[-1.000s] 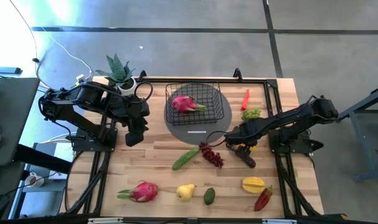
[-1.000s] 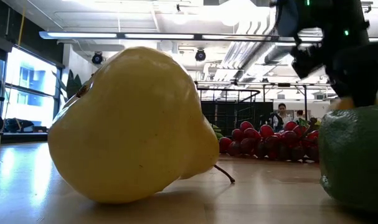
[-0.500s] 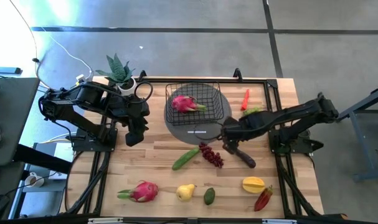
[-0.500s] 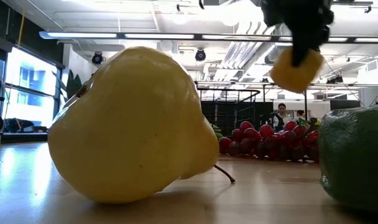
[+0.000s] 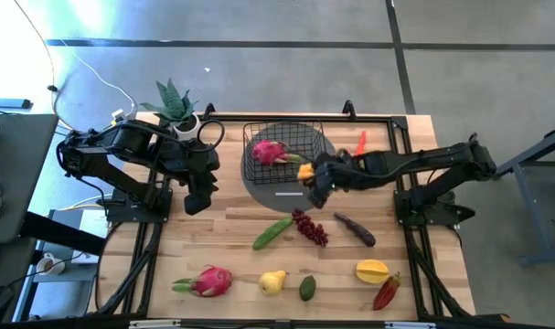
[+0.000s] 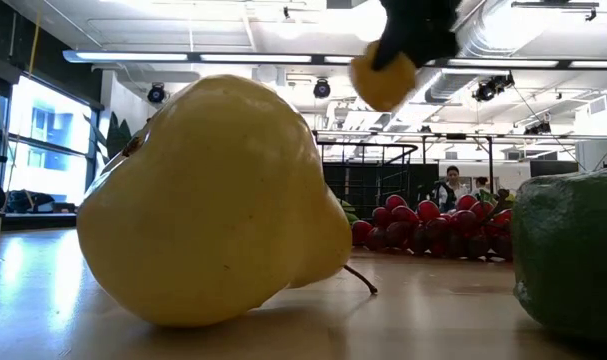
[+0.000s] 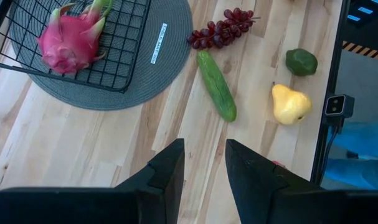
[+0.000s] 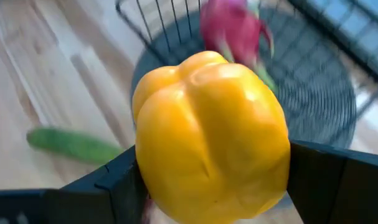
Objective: Build produce basket
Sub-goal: Put the yellow bell pepper into the wire basket
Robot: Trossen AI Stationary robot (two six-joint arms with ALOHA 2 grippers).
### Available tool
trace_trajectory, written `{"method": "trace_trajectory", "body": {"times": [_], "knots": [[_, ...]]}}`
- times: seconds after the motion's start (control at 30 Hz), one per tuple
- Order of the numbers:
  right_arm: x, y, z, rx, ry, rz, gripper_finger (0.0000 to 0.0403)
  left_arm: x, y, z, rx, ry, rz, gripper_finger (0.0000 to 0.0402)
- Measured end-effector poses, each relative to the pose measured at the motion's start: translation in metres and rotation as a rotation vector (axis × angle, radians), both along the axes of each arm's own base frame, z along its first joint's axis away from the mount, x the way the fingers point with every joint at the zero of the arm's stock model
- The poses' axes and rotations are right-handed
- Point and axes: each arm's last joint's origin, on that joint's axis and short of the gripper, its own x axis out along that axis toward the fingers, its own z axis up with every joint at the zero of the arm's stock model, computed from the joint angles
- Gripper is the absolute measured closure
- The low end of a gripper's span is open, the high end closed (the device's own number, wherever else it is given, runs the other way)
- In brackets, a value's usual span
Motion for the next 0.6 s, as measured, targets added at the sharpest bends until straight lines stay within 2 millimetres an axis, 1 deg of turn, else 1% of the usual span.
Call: {"method": "trace_trajectory", "body": {"times": [0.2,0.43,0.53,0.6], "knots": [[0.012,-0.035,0.01,-0.123,-0.09,0.049,0.0127,0.0,0.0,0.0,0.0,0.0,0.001,0.0296],[0.016,-0.072,0.02,-0.283,-0.115,0.106,0.0127,0.0,0.0,0.0,-0.004,-0.001,0.008,0.0296],[0.018,-0.086,0.017,-0.331,-0.096,0.11,0.0127,0.0,0.0,0.0,-0.008,-0.002,0.014,0.0296],[0.022,-0.096,0.01,-0.322,-0.072,0.125,0.0127,0.0,0.0,0.0,-0.016,-0.002,0.029,0.0296]]}}
